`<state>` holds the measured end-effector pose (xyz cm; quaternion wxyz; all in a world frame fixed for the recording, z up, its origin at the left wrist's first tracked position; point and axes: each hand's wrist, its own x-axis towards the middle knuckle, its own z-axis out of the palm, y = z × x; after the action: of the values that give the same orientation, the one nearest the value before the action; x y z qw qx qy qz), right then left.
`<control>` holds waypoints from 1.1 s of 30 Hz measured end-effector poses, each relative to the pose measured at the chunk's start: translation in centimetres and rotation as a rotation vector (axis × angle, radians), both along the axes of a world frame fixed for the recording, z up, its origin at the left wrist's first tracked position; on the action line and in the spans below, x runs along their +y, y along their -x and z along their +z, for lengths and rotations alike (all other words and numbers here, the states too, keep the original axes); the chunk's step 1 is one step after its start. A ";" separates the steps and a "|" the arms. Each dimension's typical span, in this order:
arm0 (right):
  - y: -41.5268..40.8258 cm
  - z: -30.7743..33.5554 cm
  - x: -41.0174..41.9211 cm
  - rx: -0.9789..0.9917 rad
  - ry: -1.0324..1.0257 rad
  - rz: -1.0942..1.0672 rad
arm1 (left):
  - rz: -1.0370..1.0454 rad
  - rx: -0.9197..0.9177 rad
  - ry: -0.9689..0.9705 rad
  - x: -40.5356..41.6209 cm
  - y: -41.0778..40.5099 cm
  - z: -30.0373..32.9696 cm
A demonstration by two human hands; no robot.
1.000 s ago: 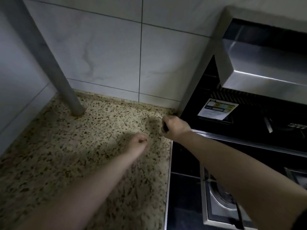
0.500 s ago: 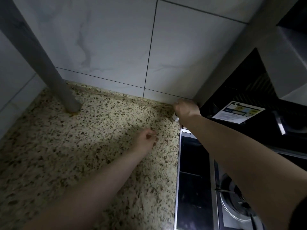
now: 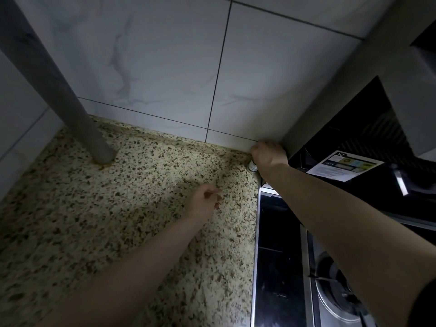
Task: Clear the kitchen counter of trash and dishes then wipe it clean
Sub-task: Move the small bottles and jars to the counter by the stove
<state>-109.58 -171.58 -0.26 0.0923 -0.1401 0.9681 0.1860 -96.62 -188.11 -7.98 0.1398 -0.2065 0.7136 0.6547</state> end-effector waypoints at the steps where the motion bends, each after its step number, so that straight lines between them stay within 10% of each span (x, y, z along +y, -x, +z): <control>1: 0.0 0.2 -0.1 -0.014 0.008 -0.015 | 0.011 0.011 0.001 -0.1 0.0 0.1; 15: -8.6 1.6 -0.7 -0.078 0.139 0.108 | -0.093 0.031 0.179 -2.1 -1.4 5.4; 21: -14.7 2.1 4.4 -0.244 0.368 -0.090 | -0.182 0.099 0.193 1.2 0.5 8.4; 33: -27.6 7.3 22.0 0.039 0.503 -0.519 | -0.622 0.234 0.196 19.7 -4.5 12.4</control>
<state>-82.01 -149.56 7.08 0.0807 0.0954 0.9885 -0.0848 -92.11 -168.42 4.39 0.2294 0.0848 0.8131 0.5283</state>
